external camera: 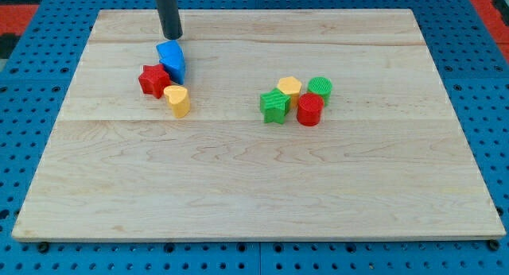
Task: Place blue triangle on left side of yellow heart
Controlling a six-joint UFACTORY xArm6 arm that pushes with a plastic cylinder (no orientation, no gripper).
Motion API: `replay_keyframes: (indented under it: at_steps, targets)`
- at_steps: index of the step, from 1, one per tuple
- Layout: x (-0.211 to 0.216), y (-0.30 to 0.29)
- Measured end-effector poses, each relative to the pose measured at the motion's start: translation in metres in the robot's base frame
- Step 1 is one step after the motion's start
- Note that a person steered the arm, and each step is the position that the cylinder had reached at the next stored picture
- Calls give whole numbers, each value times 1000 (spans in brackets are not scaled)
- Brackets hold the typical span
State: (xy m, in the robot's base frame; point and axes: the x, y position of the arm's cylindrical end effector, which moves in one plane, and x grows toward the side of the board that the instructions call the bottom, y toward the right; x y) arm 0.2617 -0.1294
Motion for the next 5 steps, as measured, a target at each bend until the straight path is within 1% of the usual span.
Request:
replay_keyframes:
  at_steps: [1, 2, 3, 4, 5]
  targets:
    - [30, 13]
    - [65, 11]
    - [68, 11]
    - [87, -1]
    - [111, -1]
